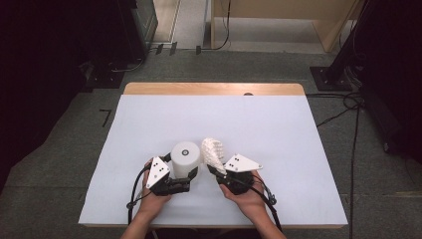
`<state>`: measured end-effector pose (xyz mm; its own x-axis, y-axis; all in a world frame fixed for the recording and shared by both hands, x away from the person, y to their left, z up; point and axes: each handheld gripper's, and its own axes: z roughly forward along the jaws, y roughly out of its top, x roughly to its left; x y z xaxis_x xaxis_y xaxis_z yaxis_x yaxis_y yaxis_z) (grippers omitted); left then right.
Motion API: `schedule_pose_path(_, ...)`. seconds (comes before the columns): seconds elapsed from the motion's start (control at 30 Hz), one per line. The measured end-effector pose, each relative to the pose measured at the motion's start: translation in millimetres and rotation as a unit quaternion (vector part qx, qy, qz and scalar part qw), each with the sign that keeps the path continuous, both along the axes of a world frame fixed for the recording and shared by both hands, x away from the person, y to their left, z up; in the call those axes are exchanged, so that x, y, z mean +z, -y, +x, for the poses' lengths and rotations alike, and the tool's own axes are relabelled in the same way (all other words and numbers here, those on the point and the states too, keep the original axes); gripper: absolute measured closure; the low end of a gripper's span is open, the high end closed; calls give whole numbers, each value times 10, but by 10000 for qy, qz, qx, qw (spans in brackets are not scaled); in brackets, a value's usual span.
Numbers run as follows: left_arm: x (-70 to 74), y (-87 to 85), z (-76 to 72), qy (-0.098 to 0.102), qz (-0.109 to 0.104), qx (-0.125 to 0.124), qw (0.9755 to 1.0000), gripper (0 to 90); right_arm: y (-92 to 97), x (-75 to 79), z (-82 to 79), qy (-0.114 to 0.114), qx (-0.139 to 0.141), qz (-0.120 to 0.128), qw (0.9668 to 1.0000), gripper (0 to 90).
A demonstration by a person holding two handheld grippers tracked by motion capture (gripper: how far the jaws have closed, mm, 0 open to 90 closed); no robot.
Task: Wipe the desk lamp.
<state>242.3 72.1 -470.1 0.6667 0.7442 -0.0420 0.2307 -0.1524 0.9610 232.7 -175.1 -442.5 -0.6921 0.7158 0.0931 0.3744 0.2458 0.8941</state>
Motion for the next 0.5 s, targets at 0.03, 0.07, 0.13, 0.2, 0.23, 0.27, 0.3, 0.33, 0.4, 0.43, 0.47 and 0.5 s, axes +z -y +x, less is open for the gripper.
schedule_pose_path(0.03, -40, -6, 7, 25, 33, 22, 10000, 88, 36, -9, 17, 5, -108, 3, 9999, 774)
schedule_pose_path(0.07, -40, -6, 7, 25, 33, 22, 10000, 88, 36, -9, 17, 5, -108, 3, 9999, 774)
schedule_pose_path(0.13, -103, -15, 27, -29, 143, 60, 9999, 88, 128, -68, 65, -115, -271, 11, 9996, 772)
schedule_pose_path(0.2, -138, -18, 27, -31, 167, 119, 9998, 88, 162, -133, 90, -224, -336, -57, 9992, 770)
schedule_pose_path(0.23, -140, -16, 22, -9, 202, 115, 9997, 88, 172, -171, 102, -310, -366, -80, 9988, 770)
schedule_pose_path(0.27, -143, -9, 8, 22, 257, 110, 9996, 87, 187, -207, 118, -393, -384, -107, 9984, 768)
schedule_pose_path(0.3, -147, -4, -12, 68, 318, 115, 9994, 87, 203, -242, 135, -479, -404, -114, 9980, 764)
schedule_pose_path(0.33, -150, -3, -30, 94, 344, 145, 9993, 87, 218, -277, 156, -558, -438, -150, 9974, 759)
schedule_pose_path(0.4, -145, -12, -55, 32, 293, 214, 9993, 87, 248, -336, 200, -722, -513, -220, 9958, 746)
schedule_pose_path(0.43, -142, -15, -69, 19, 306, 259, 9992, 86, 263, -358, 219, -818, -562, -211, 9948, 735)
schedule_pose_path(0.47, -142, -15, -69, 19, 306, 259, 9992, 86, 263, -358, 219, -818, -562, -211, 9948, 735)
schedule_pose_path(0.5, -140, -4, -105, -59, 258, 370, 9990, 84, 295, -386, 257, -929, -624, -209, 9935, 722)
